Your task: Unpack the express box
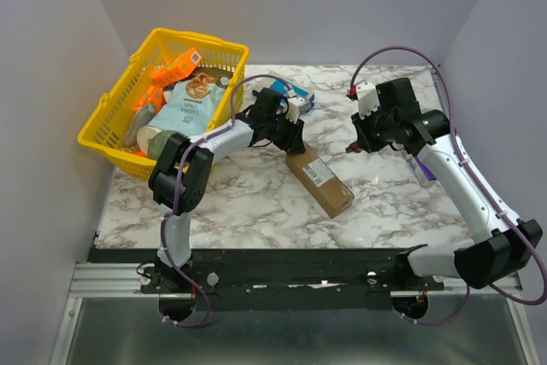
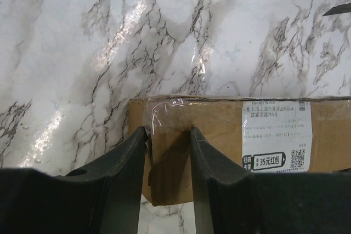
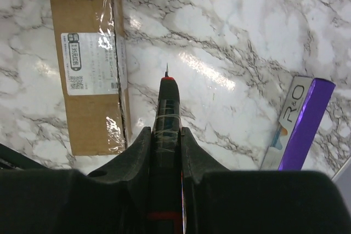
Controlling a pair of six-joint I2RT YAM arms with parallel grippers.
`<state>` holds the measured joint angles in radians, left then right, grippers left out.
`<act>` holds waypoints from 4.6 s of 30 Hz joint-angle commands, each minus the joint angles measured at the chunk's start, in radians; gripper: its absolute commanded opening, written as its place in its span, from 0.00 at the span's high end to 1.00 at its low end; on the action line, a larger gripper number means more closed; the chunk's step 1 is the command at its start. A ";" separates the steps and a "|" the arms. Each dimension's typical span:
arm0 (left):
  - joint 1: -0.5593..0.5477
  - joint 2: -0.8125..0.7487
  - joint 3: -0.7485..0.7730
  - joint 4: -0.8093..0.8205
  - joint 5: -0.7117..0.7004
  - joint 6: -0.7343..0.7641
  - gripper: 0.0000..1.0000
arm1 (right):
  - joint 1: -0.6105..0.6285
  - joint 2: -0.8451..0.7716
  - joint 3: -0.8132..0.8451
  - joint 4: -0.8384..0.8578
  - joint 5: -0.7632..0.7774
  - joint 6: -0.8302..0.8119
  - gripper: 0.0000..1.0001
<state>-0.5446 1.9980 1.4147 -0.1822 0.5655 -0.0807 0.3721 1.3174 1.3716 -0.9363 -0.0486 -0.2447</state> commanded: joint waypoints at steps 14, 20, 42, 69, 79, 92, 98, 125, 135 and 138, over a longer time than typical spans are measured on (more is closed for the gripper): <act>-0.107 -0.320 -0.236 0.004 0.241 0.533 0.53 | 0.004 -0.127 -0.020 -0.061 -0.191 0.004 1.00; -0.146 -0.275 -0.247 0.063 0.310 0.552 0.58 | 0.004 -0.179 -0.106 -0.068 -0.197 0.007 1.00; -0.173 -0.137 -0.316 0.021 0.251 0.524 0.70 | 0.119 -0.090 -0.131 0.086 -0.088 -0.005 1.00; -0.173 -0.134 -0.319 0.003 0.252 0.518 0.71 | 0.157 -0.012 -0.134 0.182 -0.108 -0.025 1.00; -0.172 -0.128 -0.313 0.003 0.254 0.515 0.71 | 0.166 -0.023 -0.137 0.162 -0.100 -0.048 0.99; -0.172 -0.127 -0.319 0.009 0.252 0.506 0.72 | 0.168 -0.014 -0.154 0.094 -0.109 -0.076 1.00; -0.170 -0.123 -0.319 0.010 0.252 0.501 0.71 | 0.169 -0.024 -0.163 0.065 -0.091 -0.084 1.00; -0.170 -0.116 -0.315 0.004 0.252 0.503 0.72 | 0.169 -0.067 -0.134 0.022 -0.083 -0.071 1.00; -0.172 -0.110 -0.312 0.006 0.252 0.501 0.73 | 0.169 -0.061 -0.120 0.005 -0.096 -0.067 1.00; -0.172 -0.108 -0.310 0.006 0.254 0.499 0.73 | 0.169 -0.058 -0.123 0.004 -0.100 -0.065 1.00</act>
<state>-0.7044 1.8187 1.1339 -0.0681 0.8661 0.4183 0.5316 1.2518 1.2461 -0.9218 -0.1246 -0.3077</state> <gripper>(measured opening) 0.274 0.281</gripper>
